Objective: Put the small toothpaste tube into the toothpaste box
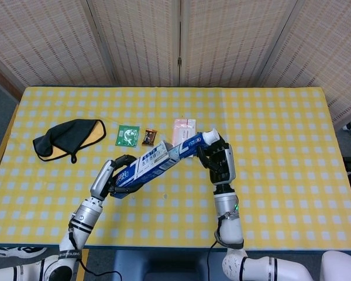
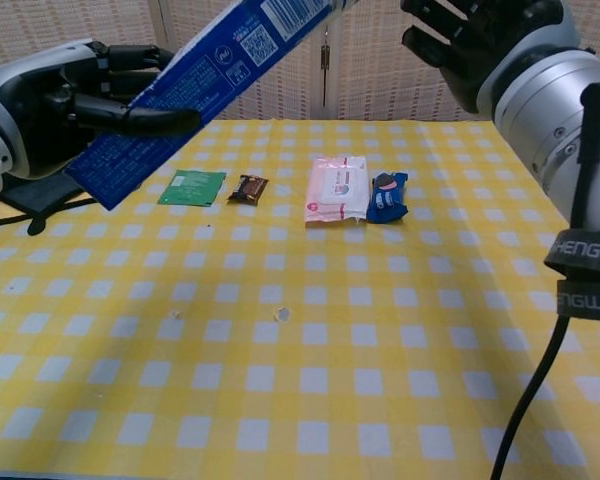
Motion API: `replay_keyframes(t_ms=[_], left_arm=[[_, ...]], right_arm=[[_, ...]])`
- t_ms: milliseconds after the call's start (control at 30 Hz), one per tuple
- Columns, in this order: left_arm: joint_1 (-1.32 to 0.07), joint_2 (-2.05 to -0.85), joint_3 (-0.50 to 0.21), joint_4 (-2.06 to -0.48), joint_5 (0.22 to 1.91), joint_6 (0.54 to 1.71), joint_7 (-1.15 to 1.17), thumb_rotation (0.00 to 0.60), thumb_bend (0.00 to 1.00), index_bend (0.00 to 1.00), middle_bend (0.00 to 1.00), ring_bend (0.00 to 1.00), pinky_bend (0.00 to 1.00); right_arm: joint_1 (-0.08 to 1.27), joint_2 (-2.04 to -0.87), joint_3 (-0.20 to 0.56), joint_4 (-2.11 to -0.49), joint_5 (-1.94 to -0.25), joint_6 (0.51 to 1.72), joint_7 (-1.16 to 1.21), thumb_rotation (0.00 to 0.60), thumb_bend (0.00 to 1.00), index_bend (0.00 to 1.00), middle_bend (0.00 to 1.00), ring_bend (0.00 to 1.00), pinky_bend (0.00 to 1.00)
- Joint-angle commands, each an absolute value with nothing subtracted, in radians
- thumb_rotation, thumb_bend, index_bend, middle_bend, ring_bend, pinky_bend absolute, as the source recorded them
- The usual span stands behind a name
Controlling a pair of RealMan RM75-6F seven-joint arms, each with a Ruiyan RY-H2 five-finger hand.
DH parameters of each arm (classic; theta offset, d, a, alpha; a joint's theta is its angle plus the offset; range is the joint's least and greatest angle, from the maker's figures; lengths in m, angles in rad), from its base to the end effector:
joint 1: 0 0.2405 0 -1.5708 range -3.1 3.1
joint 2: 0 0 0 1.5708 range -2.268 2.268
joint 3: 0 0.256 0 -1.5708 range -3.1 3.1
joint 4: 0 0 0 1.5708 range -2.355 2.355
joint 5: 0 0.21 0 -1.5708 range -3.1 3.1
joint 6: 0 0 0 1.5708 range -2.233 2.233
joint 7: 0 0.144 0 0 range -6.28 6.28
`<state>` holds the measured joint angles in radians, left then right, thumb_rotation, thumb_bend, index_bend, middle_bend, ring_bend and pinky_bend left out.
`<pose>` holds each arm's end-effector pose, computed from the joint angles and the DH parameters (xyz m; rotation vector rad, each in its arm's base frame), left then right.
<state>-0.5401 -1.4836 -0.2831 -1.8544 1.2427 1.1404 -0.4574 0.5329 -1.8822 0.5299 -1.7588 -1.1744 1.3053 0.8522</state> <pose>-0.1055 0.2902 0.0349 -1.2516 -1.8455 -1.7523 -0.0533 -0.3085 0.0136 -0.2501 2.0858 -2.2329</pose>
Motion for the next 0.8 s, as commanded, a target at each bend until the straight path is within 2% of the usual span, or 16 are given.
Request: replay_keyframes(t_ms=[33, 200, 800], left_arm=[[-0.535, -1.482, -0.280, -1.860, 1.253, 1.148, -0.456, 0.600, 0.26, 0.55, 0.52, 0.48, 0.31], [-0.535, -1.494, -0.271, -1.861, 1.269, 1.153, -0.450, 0.600, 0.26, 0.55, 0.52, 0.48, 0.31], [-0.549, -1.518, -0.286, -1.857, 1.247, 1.147, -0.414, 0.600, 0.26, 0.55, 0.52, 0.48, 0.31]], right_arm=[[0.533, -1.884, 0.540, -1.750, -1.165, 1.298, 0.854, 0.600, 0.45, 0.76, 0.62, 0.68, 0.95], [0.548, -1.893, 0.551, -1.736, -1.142, 1.268, 0.838, 0.600, 0.45, 0.76, 0.62, 0.68, 0.95], [0.561, -1.945, 0.497, -1.728, -1.182, 1.261, 0.764, 0.600, 0.45, 0.76, 0.62, 0.68, 0.95]])
